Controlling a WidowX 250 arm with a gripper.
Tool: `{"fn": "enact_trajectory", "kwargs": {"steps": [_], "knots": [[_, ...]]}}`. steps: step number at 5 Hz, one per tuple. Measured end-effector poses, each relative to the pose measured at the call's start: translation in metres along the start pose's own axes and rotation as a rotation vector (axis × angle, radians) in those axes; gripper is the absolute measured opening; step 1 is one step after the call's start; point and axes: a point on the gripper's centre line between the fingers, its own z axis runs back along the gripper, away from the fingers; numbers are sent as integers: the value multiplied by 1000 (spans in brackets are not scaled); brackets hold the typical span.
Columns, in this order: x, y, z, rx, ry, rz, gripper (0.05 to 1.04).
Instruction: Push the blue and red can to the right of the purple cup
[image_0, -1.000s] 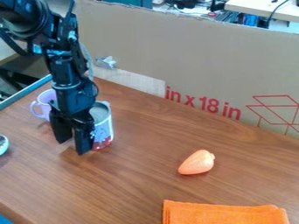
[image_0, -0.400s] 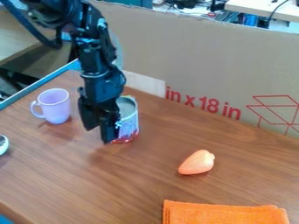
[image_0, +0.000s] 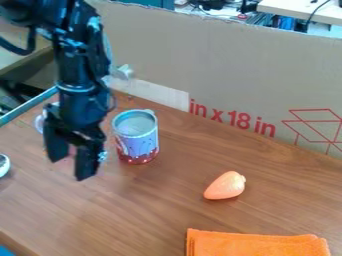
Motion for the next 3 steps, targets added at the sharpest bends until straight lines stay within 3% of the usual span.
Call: {"fn": "enact_trajectory", "kwargs": {"steps": [1,2,3], "knots": [[-48,6,3,-27,31,76,999],[-73,17,5,-57,46,76,999],[-80,26,6,-34,49,87,999]]}}
